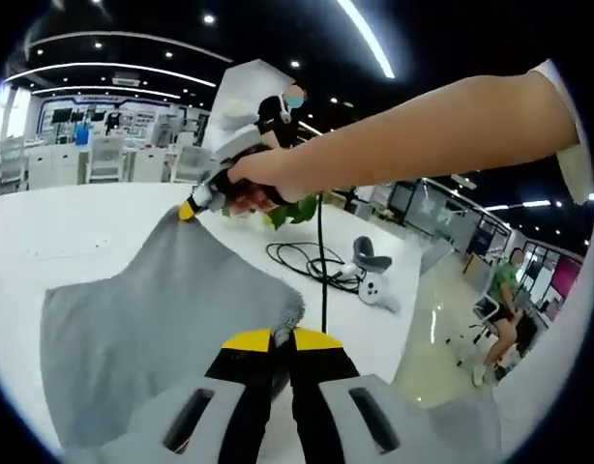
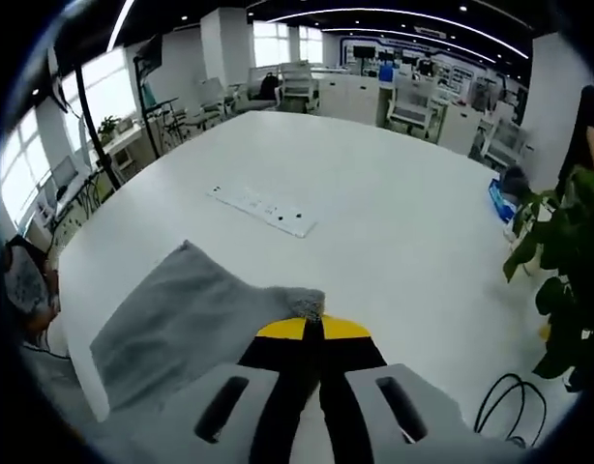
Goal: Fold the towel on the table until its edges align and the towel forms a compact rectangular stack.
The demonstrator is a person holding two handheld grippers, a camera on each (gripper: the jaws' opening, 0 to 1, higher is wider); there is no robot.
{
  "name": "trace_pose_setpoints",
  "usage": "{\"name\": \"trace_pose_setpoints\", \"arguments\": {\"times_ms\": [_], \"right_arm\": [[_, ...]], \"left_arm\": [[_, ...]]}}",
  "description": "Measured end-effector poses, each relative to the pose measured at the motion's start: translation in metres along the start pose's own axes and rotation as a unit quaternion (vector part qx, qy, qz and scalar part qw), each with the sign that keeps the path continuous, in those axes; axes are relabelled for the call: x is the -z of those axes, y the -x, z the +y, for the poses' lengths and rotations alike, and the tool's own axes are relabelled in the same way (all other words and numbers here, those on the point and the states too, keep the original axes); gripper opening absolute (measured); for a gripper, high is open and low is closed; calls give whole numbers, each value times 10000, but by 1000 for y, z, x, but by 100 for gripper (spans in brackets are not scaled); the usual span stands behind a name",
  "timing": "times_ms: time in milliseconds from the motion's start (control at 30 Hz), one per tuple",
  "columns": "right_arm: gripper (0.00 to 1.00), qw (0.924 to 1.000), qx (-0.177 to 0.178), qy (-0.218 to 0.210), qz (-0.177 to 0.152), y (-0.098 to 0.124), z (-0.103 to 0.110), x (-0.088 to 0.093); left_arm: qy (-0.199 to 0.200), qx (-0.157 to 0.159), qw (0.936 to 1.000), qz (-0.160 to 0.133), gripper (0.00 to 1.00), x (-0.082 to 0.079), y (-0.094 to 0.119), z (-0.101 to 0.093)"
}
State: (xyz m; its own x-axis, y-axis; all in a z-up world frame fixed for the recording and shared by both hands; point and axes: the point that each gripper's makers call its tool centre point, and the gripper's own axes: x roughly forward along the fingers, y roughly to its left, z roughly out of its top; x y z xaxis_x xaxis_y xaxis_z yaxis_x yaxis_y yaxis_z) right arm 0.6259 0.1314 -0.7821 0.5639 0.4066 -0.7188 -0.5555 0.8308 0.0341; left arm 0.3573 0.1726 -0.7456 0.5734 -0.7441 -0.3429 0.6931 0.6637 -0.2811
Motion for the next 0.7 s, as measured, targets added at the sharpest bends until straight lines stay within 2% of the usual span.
{"name": "trace_pose_setpoints", "arguments": {"times_ms": [133,433,633,700], "right_arm": [[0,9999,115,-64,-4,3,6,-10],[0,9997,229,-102,5,0,25,-33],[0,9996,258,-129,38,-5,36,-39],[0,9997,236,-56,61,-4,46,-39]], "left_arm": [[160,-100,9997,-154,5,-6,16,10],[188,-379,9986,-313,5,-7,52,30],[163,-528,9978,-366,5,-1,70,40],[223,-569,9974,-376,5,2,74,45]]}}
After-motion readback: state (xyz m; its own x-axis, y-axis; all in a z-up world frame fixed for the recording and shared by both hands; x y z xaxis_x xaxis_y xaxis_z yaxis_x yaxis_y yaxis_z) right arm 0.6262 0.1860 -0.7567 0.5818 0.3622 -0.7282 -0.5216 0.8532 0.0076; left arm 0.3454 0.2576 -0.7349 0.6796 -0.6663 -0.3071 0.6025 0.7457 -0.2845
